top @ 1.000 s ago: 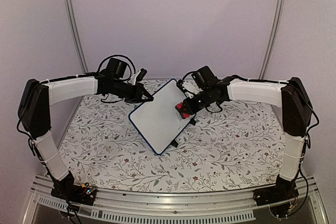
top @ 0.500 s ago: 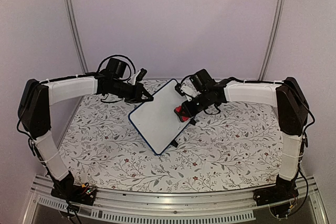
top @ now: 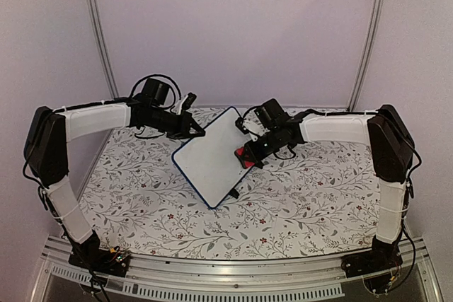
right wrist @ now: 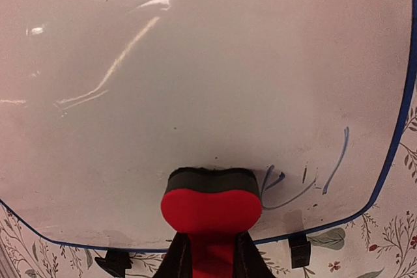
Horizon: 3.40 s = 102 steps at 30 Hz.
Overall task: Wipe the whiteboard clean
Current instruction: Erase the whiteboard at the center of the board.
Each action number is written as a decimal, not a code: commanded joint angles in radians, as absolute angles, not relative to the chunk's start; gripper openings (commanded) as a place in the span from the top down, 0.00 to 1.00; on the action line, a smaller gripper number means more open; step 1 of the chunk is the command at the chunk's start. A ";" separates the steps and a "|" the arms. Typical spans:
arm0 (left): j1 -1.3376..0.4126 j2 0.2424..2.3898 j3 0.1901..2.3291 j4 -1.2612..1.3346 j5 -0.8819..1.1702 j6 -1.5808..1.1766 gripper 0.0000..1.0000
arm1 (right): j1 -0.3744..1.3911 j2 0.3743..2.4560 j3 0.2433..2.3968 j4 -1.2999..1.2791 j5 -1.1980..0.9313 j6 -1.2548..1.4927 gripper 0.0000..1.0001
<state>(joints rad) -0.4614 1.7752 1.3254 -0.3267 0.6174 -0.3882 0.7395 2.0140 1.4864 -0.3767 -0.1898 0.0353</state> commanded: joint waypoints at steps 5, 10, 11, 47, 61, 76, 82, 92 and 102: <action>-0.458 1.747 1.318 -0.307 0.653 -0.375 1.00 | 0.781 2.043 1.369 -0.365 -0.166 0.053 0.96; -0.458 1.750 1.318 -0.307 0.654 -0.376 1.00 | 0.787 2.024 1.330 -0.355 -0.161 0.063 0.96; -0.458 1.750 1.318 -0.308 0.656 -0.376 1.00 | 0.787 2.021 1.326 -0.353 -0.162 0.064 0.96; -0.455 1.749 1.321 -0.314 0.649 -0.370 1.00 | 0.798 1.861 1.330 -0.394 -0.084 0.068 0.96; -0.451 1.734 1.312 -0.307 0.647 -0.376 0.99 | 0.798 1.849 1.349 -0.383 -0.086 0.083 0.97; -0.452 1.730 1.309 -0.302 0.651 -0.376 0.99 | 0.798 1.839 1.337 -0.333 -0.089 0.092 0.97; -0.454 1.729 1.309 -0.302 0.653 -0.376 0.99 | 0.798 1.830 1.329 -0.318 -0.084 0.092 0.97; -0.453 1.726 1.310 -0.305 0.656 -0.376 0.99 | 0.783 1.819 1.327 -0.314 -0.076 0.086 0.97; -0.454 1.729 1.310 -0.303 0.661 -0.376 0.99 | 0.765 1.828 1.311 -0.280 -0.096 0.098 0.97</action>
<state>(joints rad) -0.4568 1.7660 1.3170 -0.3267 0.6292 -0.3870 0.7773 1.8587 1.3209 -0.3107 -0.0879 0.0902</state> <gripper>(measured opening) 0.029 0.168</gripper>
